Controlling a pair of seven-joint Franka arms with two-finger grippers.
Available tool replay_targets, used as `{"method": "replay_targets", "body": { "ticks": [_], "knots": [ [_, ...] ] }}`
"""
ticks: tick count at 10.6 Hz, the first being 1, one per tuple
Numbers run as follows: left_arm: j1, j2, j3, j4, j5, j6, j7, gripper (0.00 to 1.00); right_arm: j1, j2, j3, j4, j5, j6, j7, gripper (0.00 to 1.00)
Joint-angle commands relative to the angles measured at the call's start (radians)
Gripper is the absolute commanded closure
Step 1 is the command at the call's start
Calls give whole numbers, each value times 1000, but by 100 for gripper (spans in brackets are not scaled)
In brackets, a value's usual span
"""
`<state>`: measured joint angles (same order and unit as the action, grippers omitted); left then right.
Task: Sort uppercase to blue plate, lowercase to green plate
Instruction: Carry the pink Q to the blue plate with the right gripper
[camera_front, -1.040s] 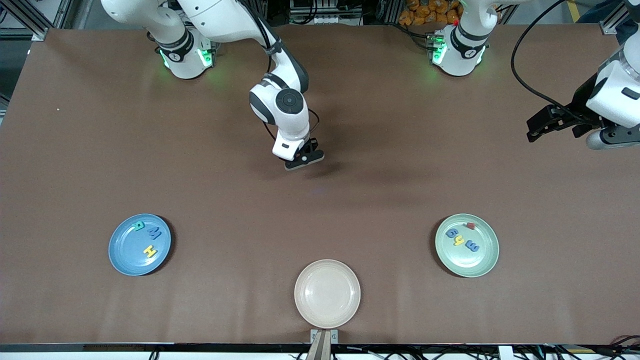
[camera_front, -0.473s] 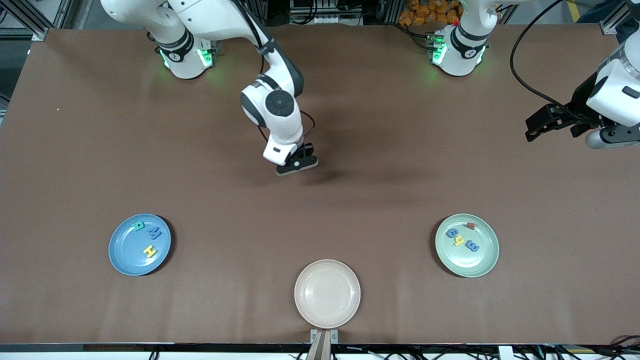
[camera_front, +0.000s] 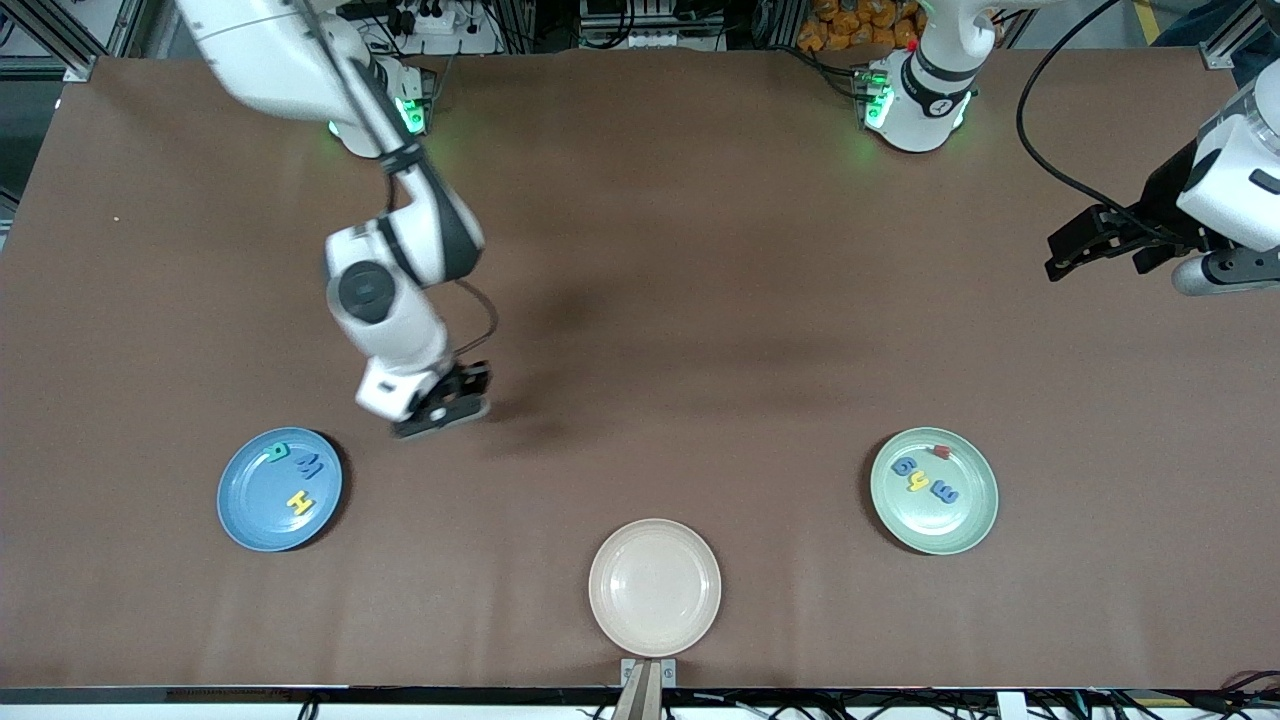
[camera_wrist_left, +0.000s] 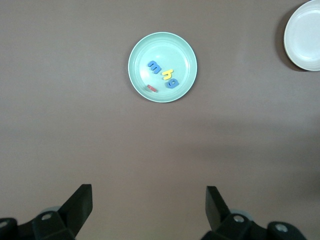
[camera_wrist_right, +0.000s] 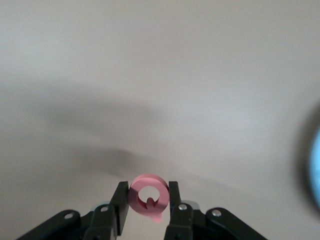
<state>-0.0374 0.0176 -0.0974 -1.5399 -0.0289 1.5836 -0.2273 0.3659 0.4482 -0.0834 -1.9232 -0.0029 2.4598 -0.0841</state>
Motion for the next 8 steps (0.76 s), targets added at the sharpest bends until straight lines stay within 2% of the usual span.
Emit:
{"method": "replay_targets", "body": {
  "ticks": [1,3,6,7,8],
  "knots": [
    [5,-8,1,7,-25,-19,8,0,-147,-7,11,33,-23,-10,-216,100],
    [5,-7,1,7,-25,-19,8,0,-166,12,-77,53,-48,1,-328,100],
    [5,-7,1,7,-25,-19,8,0,-206,21,-108,59,-54,5,-336,100],
    [5,-7,1,7,-25,-19,8,0,-220,23,-113,59,-57,7,-338,90],
    [5,-8,1,7,-25,-19,8,0,-225,23,-113,59,-57,8,-336,33]
  ]
}}
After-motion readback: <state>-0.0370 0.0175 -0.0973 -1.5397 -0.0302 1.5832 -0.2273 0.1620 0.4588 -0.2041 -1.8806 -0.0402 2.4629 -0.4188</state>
